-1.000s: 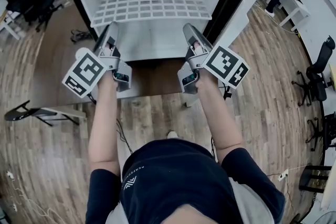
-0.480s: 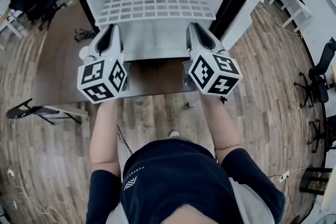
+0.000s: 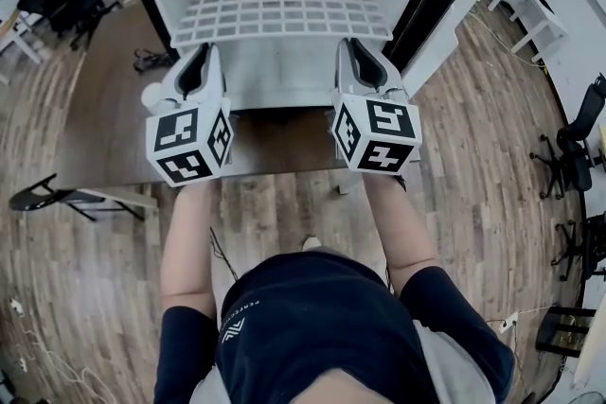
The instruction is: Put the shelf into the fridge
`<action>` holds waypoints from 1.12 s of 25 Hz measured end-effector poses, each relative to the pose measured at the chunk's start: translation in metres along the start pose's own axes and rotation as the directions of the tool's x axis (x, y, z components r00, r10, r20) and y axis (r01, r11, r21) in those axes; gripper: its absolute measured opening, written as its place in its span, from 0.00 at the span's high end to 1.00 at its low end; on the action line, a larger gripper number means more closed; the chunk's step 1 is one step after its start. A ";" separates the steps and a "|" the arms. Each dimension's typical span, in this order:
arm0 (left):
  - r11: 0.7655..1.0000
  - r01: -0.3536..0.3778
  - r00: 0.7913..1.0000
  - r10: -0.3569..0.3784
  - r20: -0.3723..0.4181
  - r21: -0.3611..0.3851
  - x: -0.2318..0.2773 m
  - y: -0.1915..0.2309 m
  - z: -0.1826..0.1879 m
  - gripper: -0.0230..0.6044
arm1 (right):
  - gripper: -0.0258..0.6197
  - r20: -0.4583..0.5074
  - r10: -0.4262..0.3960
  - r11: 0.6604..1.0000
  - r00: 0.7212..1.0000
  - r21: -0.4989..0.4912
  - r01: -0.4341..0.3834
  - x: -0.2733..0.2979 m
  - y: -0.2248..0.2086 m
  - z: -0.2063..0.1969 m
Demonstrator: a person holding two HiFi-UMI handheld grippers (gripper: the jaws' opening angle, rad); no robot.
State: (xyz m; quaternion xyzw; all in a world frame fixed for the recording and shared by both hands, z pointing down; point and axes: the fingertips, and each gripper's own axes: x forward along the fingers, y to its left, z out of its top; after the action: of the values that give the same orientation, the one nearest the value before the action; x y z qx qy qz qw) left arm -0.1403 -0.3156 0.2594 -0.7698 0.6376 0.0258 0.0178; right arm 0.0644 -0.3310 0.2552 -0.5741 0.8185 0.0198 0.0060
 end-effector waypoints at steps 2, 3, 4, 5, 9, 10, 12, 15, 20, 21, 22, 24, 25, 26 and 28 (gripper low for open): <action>1.000 0.002 1.000 -0.002 0.002 -0.006 0.001 -0.001 0.000 0.91 | 0.91 0.003 -0.001 1.000 1.000 -0.011 0.001 0.001 0.000 0.000; 1.000 0.004 1.000 -0.004 0.002 -0.011 0.002 -0.001 0.000 0.91 | 0.91 0.003 -0.003 1.000 1.000 -0.016 0.003 0.002 0.000 0.001; 1.000 0.005 1.000 -0.005 0.001 -0.016 0.003 -0.002 0.000 0.91 | 0.91 0.004 -0.006 1.000 1.000 -0.020 0.006 0.003 -0.001 0.002; 1.000 0.007 1.000 -0.007 -0.003 -0.019 0.005 -0.002 0.000 0.92 | 0.91 0.004 -0.009 1.000 1.000 -0.021 0.009 0.004 -0.002 0.002; 0.999 -0.004 1.000 0.004 -0.013 -0.032 0.007 0.000 -0.001 0.95 | 0.95 -0.019 0.002 1.000 1.000 -0.008 -0.002 0.010 -0.003 0.001; 0.999 -0.006 1.000 0.006 -0.010 -0.038 0.007 0.001 0.000 0.96 | 0.95 -0.030 0.006 1.000 1.000 -0.003 -0.006 0.012 -0.003 -0.001; 0.999 -0.001 1.000 0.001 -0.004 -0.050 0.007 0.001 0.000 0.96 | 0.94 -0.032 -0.006 1.000 0.999 -0.018 0.005 0.013 -0.004 -0.001; 0.999 0.002 1.000 -0.002 0.005 -0.039 0.010 0.002 0.001 0.95 | 0.94 -0.013 -0.028 0.998 1.000 -0.055 0.027 0.016 -0.004 -0.001; 0.999 0.004 1.000 -0.003 0.016 -0.052 0.018 0.006 0.000 0.95 | 0.94 -0.020 -0.003 1.000 1.000 -0.030 0.002 0.025 -0.006 -0.001; 0.999 0.002 1.000 -0.001 0.021 -0.052 0.020 0.007 0.000 0.95 | 0.94 -0.020 -0.002 0.999 1.000 -0.035 0.001 0.027 -0.006 -0.001; 0.999 0.000 1.000 0.001 0.025 -0.051 0.022 0.007 0.000 0.95 | 0.94 -0.018 -0.003 0.999 1.000 -0.041 0.002 0.028 -0.007 -0.001; 0.999 -0.001 0.999 0.003 0.032 -0.047 0.025 0.009 0.000 0.94 | 0.94 -0.012 -0.003 0.999 1.000 -0.045 0.003 0.032 -0.007 0.000; 0.999 -0.002 0.999 0.003 0.033 -0.046 0.026 0.009 0.000 0.94 | 0.94 -0.010 -0.001 0.999 1.000 -0.041 0.000 0.033 -0.008 0.000; 0.999 -0.002 0.999 0.003 0.033 -0.045 0.028 0.009 0.000 0.94 | 0.94 -0.009 0.002 0.999 1.000 -0.037 -0.003 0.034 -0.008 0.000; 0.999 -0.001 0.999 0.002 0.033 -0.050 0.030 0.010 0.000 0.94 | 0.94 -0.010 0.007 0.999 1.000 -0.032 -0.008 0.036 -0.009 -0.001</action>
State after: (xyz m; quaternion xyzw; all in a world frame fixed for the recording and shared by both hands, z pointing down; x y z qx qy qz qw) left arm -0.1448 -0.3468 0.2576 -0.7690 0.6369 0.0545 0.0092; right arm 0.0604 -0.3681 0.2544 -0.5711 0.8203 0.0302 -0.0071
